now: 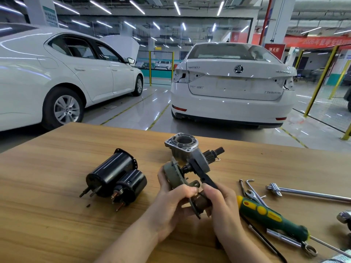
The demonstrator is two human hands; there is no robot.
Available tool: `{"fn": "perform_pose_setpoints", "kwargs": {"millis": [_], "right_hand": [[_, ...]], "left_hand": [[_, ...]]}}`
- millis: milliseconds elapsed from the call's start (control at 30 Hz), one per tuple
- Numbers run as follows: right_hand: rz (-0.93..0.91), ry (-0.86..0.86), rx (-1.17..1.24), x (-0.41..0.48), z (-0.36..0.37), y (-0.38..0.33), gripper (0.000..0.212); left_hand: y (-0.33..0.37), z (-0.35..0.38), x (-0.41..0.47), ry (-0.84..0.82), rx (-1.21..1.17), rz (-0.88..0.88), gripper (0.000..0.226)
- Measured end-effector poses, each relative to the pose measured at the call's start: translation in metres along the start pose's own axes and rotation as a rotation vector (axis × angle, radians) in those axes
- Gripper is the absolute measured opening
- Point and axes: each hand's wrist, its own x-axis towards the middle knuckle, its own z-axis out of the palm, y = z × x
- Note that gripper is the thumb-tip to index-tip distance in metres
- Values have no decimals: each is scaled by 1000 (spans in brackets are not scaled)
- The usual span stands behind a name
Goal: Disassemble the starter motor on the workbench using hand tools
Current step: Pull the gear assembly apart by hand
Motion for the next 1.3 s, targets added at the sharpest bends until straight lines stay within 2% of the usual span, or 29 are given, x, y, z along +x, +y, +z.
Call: {"fn": "perform_pose_setpoints", "kwargs": {"millis": [133,300,400,533,600,800,900,1000,1067,1133,1233,1300], "right_hand": [[131,-3,56,0,-3,-2,31],[236,-6,47,3,-1,2,33],[227,-46,53,1,2,-5,36],[196,-101,-4,-2,5,-11,30],[213,-93,-17,-2,6,-10,30],[268,-112,7,-5,2,-19,57],[313,-135,-14,-5,-4,-21,45],[378,-99,-89,-7,-12,-13,42],[353,-88,-175,-10,-11,-10,40],[327,-126,-235,-12,-7,-9,29],[388,-102,-198,-9,-4,-10,32],[356,-89,-163,-9,-2,-13,26]], "left_hand": [[0,6,3,16,34,-6,68],[-5,9,4,161,-39,-148,57],[-5,8,4,274,-10,-70,35],[-8,9,5,370,31,68,28],[-7,9,6,365,23,106,29],[-6,5,10,305,80,161,30],[-5,5,10,262,107,157,37],[-5,4,11,240,139,132,45],[-3,2,12,227,135,90,44],[-1,-2,11,183,127,33,44],[0,-6,10,135,134,41,48],[0,-5,7,107,188,93,51]]}}
